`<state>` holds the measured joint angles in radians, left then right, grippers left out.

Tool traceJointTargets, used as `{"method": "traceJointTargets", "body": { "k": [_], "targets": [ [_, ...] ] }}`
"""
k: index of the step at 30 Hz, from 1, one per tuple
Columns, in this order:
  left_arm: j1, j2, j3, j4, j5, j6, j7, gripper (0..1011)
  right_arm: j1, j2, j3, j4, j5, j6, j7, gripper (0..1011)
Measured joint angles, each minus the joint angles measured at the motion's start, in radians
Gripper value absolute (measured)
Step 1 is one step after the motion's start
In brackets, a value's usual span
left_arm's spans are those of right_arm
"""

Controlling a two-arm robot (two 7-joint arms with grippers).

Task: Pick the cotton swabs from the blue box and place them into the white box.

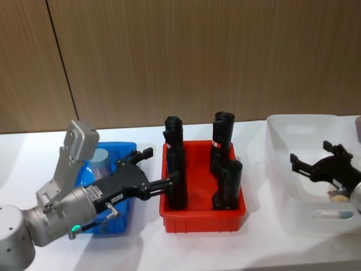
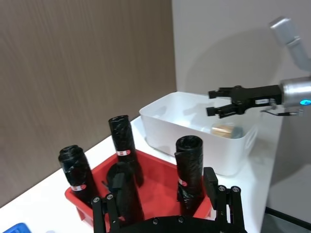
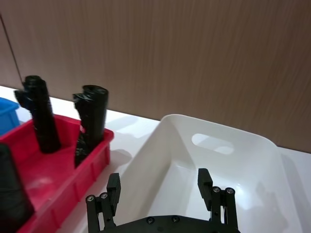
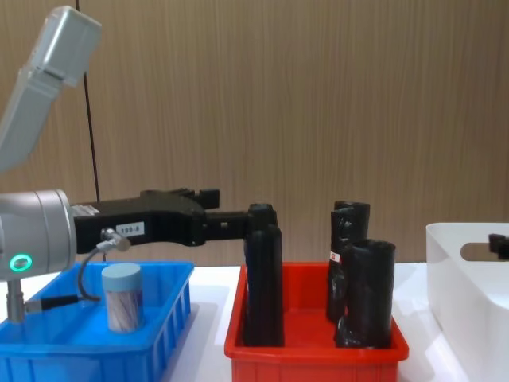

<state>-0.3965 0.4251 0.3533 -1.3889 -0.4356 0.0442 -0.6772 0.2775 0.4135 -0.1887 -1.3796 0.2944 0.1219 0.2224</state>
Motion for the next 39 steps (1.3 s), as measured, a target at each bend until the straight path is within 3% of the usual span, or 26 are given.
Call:
{"method": "traceJointTargets", "body": {
  "k": [27,39],
  "targets": [
    [0.086,-0.023,0.055,-0.129,0.127,-0.016,0.360,1004,-0.260,-0.068,-0.034,-0.345,-0.007,-0.079,-0.139,1002],
    [0.125,-0.033,0.079,-0.186,0.183,-0.024,0.519,1004,-0.292,-0.076,-0.038,-0.386,-0.007,-0.088,-0.156,1002]
  ]
}}
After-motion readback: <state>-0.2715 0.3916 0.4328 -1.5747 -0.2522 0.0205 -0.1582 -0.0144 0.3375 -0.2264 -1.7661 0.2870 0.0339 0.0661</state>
